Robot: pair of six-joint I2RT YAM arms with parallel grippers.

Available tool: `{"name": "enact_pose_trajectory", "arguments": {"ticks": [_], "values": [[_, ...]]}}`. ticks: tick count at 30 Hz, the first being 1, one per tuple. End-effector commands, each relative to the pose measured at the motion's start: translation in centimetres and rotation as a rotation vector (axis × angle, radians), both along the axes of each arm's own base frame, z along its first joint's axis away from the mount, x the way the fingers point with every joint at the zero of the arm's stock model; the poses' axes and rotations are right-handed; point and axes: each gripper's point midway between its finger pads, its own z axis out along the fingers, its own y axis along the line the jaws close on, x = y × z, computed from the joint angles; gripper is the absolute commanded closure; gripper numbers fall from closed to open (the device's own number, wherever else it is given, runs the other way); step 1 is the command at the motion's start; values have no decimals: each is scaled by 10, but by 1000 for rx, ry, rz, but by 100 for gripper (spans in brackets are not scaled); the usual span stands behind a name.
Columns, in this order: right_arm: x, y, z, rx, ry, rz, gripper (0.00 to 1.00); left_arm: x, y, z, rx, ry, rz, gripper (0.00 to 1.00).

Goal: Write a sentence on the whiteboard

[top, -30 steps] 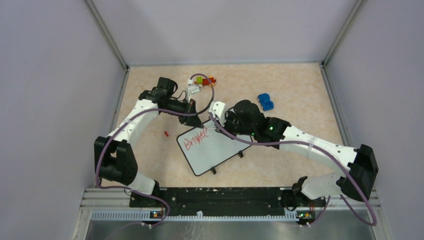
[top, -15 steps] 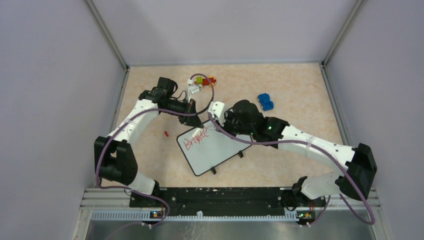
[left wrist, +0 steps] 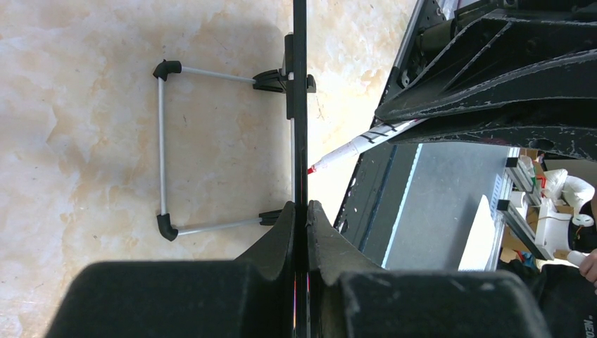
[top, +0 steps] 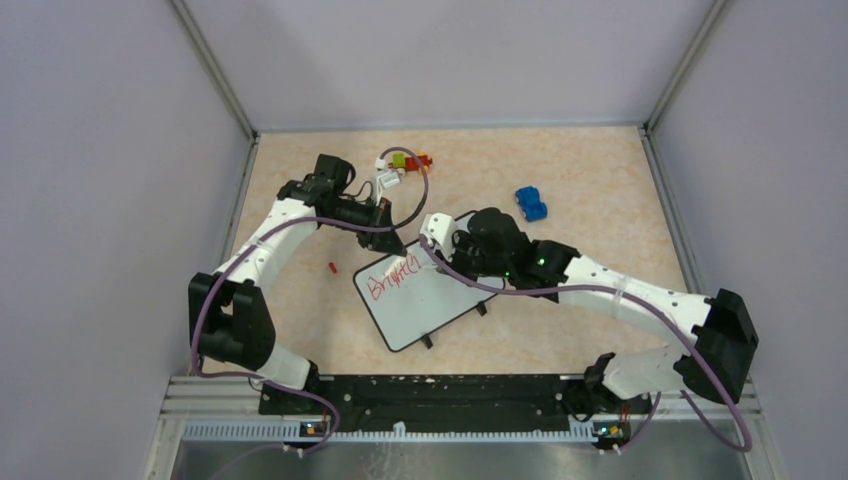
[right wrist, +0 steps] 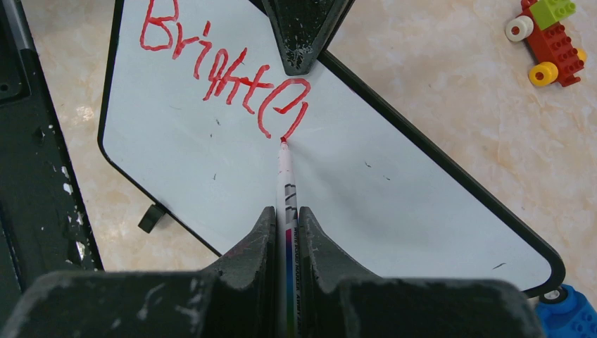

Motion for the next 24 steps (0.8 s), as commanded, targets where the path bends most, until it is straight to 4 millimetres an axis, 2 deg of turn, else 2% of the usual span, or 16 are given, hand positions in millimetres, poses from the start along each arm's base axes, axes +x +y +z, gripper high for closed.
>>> {"name": "enact_pose_trajectory", "arguments": {"ticks": [1, 17, 24], "values": [[-2, -2, 1, 14, 5, 4, 100, -10, -3, -1, -11, 39, -29, 100], [18, 10, 30, 69, -52, -36, 100, -11, -3, -2, -12, 40, -30, 100], [26, 8, 34, 69, -65, -58, 100, -11, -3, -2, -12, 40, -30, 100]]}}
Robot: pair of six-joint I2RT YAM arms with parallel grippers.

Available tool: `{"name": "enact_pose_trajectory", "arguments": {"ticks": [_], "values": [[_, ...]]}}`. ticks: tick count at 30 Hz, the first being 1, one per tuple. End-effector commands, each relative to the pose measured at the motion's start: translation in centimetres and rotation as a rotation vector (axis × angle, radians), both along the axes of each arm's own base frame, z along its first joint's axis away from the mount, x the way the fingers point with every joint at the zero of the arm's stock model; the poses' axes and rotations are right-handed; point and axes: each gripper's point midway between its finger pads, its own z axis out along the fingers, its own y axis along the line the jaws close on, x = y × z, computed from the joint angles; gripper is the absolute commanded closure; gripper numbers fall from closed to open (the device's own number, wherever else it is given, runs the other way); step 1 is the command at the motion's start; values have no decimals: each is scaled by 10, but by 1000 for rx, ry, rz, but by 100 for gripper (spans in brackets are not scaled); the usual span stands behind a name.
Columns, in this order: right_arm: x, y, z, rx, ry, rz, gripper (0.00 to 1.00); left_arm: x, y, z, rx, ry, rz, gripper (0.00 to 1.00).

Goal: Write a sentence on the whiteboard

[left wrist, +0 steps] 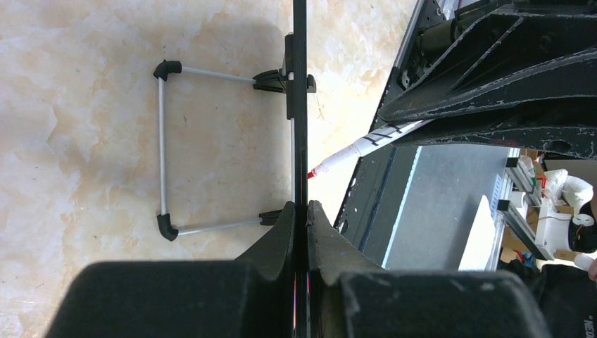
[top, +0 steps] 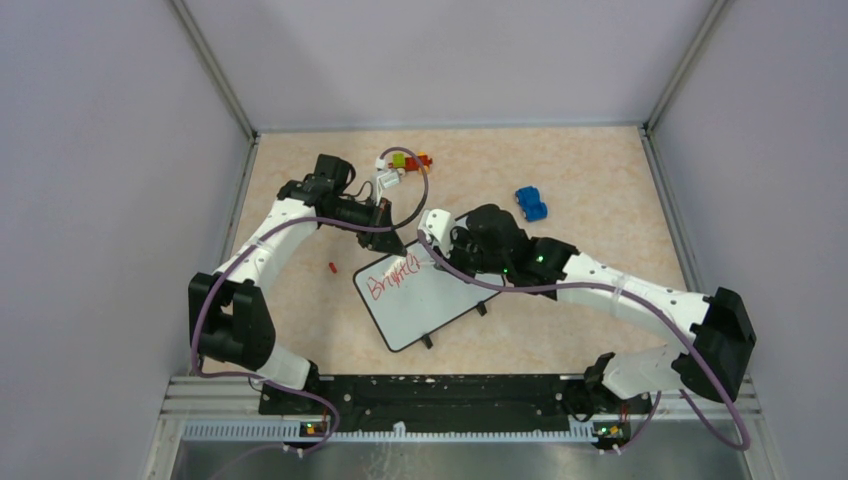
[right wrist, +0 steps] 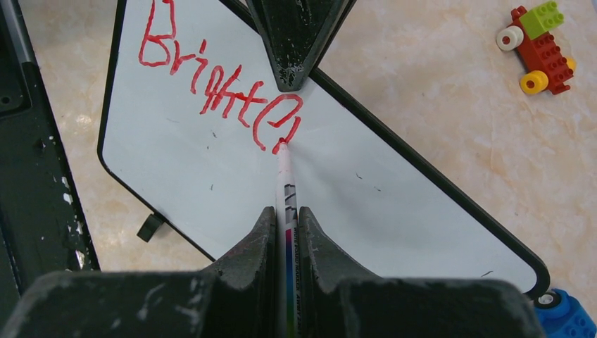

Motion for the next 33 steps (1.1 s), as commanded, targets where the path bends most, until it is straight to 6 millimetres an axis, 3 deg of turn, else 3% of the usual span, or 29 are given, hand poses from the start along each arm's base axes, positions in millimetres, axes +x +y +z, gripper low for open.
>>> {"name": "enact_pose_trajectory", "arguments": {"ticks": [1, 17, 23, 33], "values": [[23, 3, 28, 55, -63, -58, 100, -11, -3, -2, -12, 41, -30, 100], [31, -7, 39, 63, -85, -93, 100, -10, -3, -3, -8, 41, -28, 100], [24, -5, 38, 59, -61, -53, 100, -10, -3, -3, -11, 41, -29, 100], [-1, -3, 54, 115, -13, 36, 100, -11, -3, -1, -18, 36, -32, 100]]}}
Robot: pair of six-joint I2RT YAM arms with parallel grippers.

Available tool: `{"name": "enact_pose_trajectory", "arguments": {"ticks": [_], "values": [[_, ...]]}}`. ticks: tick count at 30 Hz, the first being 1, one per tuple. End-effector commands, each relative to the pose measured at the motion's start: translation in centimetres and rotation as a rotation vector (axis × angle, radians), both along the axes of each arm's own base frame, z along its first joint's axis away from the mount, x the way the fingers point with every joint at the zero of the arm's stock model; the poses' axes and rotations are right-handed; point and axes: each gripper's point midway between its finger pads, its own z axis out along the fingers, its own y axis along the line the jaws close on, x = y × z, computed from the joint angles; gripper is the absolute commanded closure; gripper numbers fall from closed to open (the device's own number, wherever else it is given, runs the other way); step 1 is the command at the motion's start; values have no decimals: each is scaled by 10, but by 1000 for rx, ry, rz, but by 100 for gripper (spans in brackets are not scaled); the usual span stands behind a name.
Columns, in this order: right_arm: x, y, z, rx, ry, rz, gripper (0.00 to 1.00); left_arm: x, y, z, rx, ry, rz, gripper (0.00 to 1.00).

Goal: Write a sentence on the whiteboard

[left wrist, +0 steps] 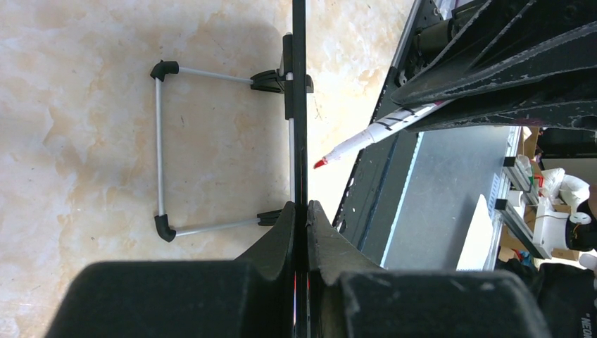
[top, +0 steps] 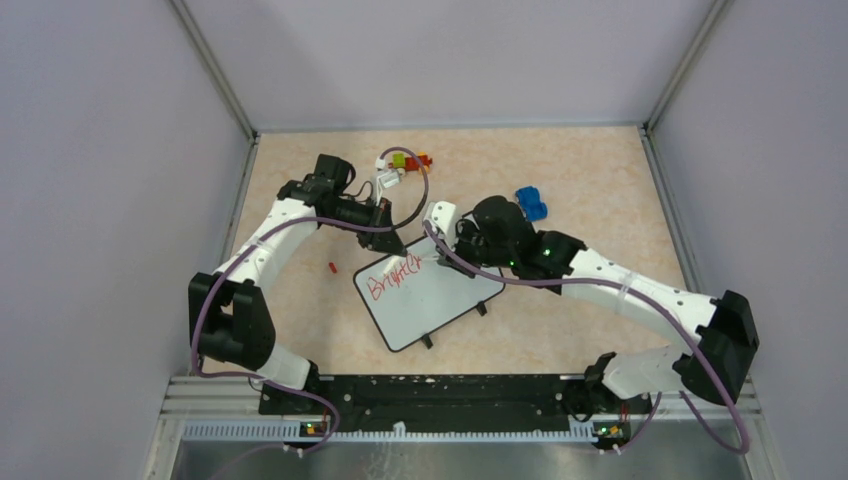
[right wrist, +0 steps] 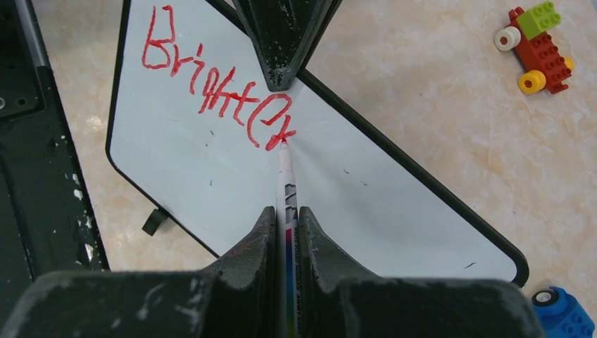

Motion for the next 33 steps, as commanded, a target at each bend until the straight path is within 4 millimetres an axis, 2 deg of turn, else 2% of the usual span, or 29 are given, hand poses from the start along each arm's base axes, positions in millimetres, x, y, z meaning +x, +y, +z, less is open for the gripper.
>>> {"name": "enact_pose_trajectory", "arguments": {"ticks": [1, 7, 16, 33], "values": [[-7, 2, 43, 99, -24, 39, 100, -11, -3, -1, -15, 34, -31, 100], [-16, -9, 39, 122, 23, 80, 100, -11, -3, 0, -17, 21, -33, 100], [-3, -23, 21, 112, 29, 35, 100, -11, -3, 1, -19, 21, -32, 100], [11, -6, 20, 134, 48, 26, 100, -11, -3, 1, -20, 25, -34, 100]]}}
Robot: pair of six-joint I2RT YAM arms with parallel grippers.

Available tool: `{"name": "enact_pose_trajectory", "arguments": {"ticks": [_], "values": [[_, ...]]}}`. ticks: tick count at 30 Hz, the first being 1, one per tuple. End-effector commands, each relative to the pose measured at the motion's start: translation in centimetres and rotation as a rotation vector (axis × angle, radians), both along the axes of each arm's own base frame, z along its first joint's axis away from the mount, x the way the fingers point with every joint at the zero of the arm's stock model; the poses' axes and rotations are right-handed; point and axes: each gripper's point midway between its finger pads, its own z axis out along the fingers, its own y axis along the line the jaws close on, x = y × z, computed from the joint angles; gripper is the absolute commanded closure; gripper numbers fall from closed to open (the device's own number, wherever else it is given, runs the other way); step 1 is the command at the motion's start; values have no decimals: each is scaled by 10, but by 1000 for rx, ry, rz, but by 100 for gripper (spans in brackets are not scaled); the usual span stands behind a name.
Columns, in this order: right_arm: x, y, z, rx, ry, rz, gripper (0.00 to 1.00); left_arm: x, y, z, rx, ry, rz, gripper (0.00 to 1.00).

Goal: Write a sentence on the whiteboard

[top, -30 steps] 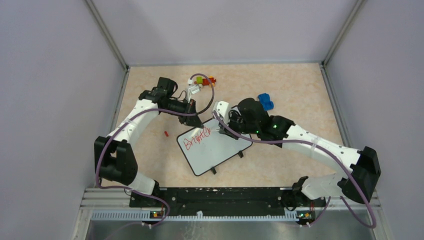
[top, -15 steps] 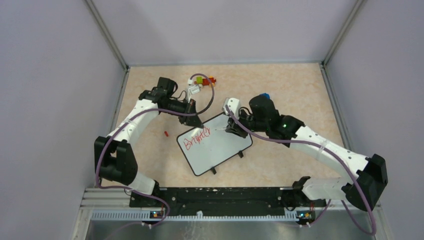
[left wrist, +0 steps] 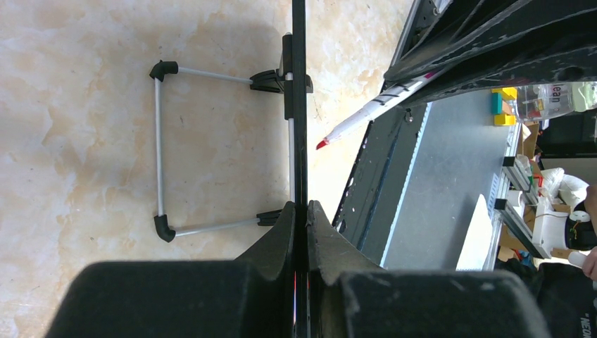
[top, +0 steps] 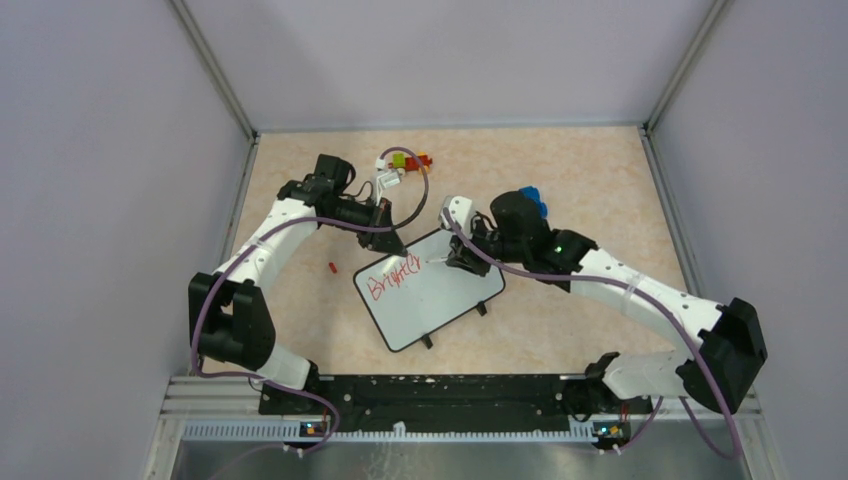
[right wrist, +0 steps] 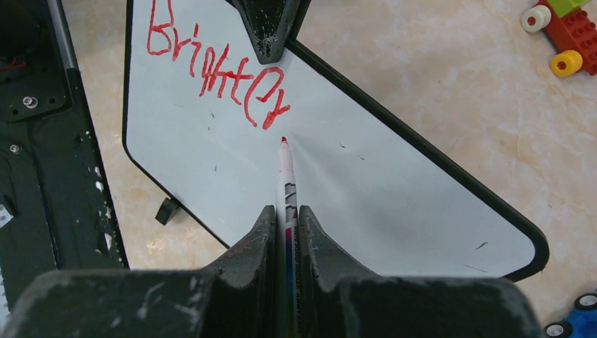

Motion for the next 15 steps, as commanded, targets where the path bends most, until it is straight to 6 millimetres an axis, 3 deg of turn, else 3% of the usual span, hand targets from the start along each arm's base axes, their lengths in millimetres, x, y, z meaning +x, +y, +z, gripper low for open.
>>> {"name": "enact_pose_trajectory", "arguments": {"ticks": [1, 8, 15], "values": [[13, 12, 24, 57, -38, -2, 100, -11, -3, 0, -17, 22, -32, 100], [23, 10, 24, 45, -56, -52, 100, -11, -3, -1, -17, 26, -33, 100], [35, -11, 21, 13, -76, -123, 100, -11, -3, 0, -18, 26, -33, 100]]}}
